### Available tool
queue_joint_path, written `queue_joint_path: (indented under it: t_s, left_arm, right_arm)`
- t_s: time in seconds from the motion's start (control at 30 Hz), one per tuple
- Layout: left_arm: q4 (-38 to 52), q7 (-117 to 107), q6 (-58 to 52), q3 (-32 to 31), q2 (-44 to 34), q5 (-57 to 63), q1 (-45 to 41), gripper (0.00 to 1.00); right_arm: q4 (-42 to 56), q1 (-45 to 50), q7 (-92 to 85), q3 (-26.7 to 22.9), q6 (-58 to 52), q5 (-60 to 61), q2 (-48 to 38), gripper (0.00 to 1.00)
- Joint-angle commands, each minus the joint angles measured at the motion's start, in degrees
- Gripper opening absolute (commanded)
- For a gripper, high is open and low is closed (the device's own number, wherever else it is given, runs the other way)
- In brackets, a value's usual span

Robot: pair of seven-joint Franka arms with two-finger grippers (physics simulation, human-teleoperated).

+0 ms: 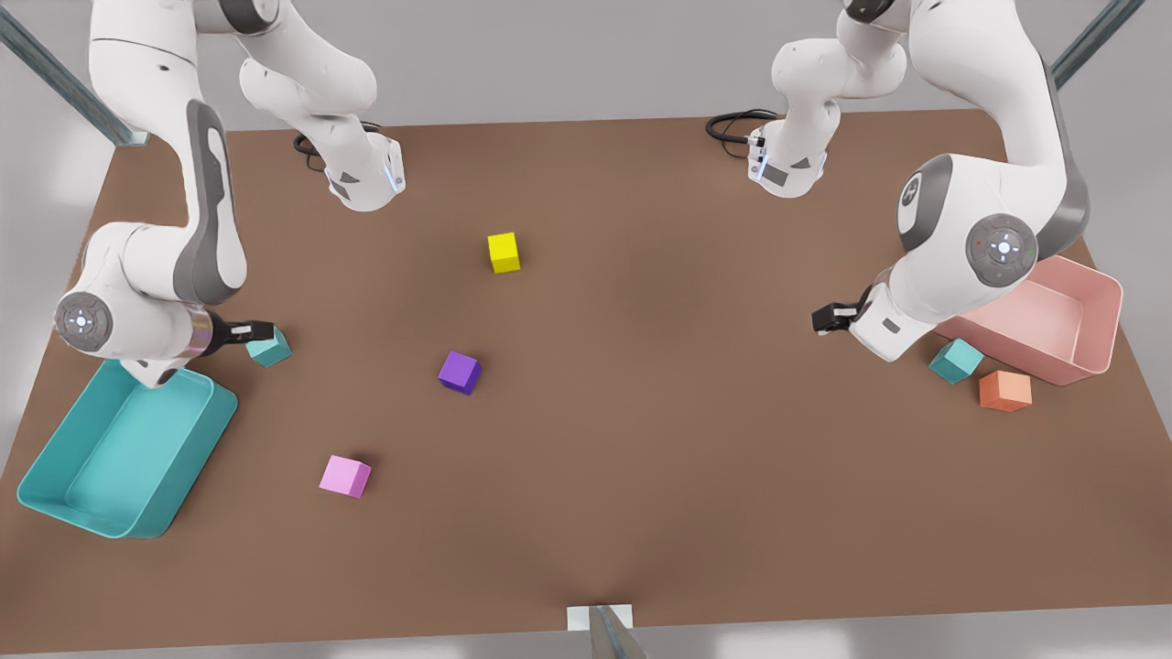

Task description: Stack the two blue cubes on top of each other

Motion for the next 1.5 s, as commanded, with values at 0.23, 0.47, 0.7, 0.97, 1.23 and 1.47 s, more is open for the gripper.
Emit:
queue_joint_path:
  t_s: [0.23,0.47,0.7,0.97,1.23,1.47]
  left_arm:
    - [0.0,-1.01,-0.07,-0.02,0.02,0.11,0.01,1.0]
    - [-0.17,-1.01,-0.16,0.06,0.37,0.11,0.01,1.0]
    - [-0.17,-0.92,-0.95,-0.03,0.73,0.11,0.01,1.0]
    - [-0.17,-0.92,-0.95,-0.03,0.73,0.11,0.01,1.0]
    - [-0.17,-0.92,-0.95,-0.02,0.73,0.11,0.01,1.0]
    - [-0.17,-0.92,-0.95,-0.03,0.73,0.11,0.01,1.0]
  right_arm:
    - [-16.61,-1.78,-24.4,-0.27,34.55,-0.07,-1.92,1.0]
    - [-21.97,-3.19,-43.39,-1.68,34.28,-0.15,-2.88,1.0]
    - [-23.38,-3.19,-50.07,-2.47,34.55,-0.15,-1.74,1.0]
    - [-22.68,-3.19,-47.52,-5.2,35.08,-0.07,0.98,1.0]
    - [-23.47,-3.19,-39.7,-5.46,35.78,0.02,2.21,1.0]
    - [-23.56,-3.19,-39.17,-7.04,37.62,0.11,3.36,1.0]
